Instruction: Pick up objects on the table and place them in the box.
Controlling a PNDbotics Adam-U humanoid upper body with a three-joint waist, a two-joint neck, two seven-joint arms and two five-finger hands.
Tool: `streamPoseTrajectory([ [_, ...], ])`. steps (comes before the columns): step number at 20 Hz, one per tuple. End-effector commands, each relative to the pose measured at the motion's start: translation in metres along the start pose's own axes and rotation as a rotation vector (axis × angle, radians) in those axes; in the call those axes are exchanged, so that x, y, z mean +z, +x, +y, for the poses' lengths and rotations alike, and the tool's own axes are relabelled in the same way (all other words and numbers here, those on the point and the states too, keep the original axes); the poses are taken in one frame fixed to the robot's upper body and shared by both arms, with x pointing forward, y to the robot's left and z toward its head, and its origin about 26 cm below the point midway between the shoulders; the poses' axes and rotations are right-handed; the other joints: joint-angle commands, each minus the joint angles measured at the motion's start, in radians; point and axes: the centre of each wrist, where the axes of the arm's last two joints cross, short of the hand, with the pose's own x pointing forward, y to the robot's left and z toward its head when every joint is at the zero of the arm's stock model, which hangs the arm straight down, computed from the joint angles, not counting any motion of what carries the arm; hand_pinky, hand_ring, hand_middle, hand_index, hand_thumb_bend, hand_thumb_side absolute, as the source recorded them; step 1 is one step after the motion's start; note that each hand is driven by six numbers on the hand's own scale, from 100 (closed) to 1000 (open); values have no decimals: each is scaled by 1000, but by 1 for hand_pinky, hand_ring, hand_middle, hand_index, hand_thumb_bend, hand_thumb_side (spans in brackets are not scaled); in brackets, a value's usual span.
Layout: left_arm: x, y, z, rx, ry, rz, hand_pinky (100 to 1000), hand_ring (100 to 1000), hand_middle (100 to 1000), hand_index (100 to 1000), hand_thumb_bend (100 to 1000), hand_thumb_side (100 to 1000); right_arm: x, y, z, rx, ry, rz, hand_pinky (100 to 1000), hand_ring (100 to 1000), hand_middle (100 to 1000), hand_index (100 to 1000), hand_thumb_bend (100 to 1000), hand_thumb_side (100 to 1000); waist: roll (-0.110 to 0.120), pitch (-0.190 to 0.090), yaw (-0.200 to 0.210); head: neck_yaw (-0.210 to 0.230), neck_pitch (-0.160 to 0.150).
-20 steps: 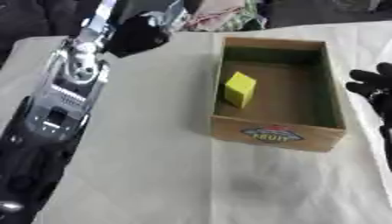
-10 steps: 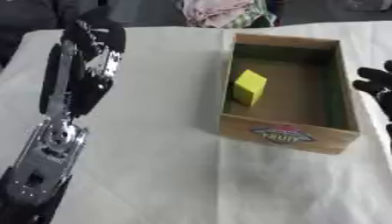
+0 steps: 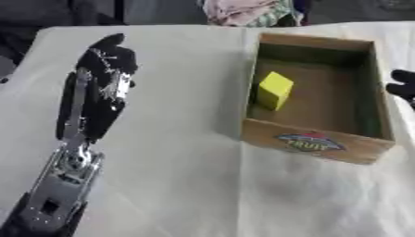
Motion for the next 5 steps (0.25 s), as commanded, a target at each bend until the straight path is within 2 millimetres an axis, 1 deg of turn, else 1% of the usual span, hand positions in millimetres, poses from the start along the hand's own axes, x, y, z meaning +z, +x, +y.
streamPoseTrajectory([
  [1, 0, 6, 0, 15, 8, -18, 482, 602, 620, 836, 355, 750, -4, 6, -3, 14, -3, -29, 829, 842, 598, 833, 100, 470, -1, -16, 0, -2, 3],
  [5, 1, 5, -2, 29, 15, -10, 481, 601, 619, 836, 352, 750, -4, 6, -3, 12, 0, -29, 829, 842, 598, 833, 100, 470, -1, -17, 2, -2, 2],
])
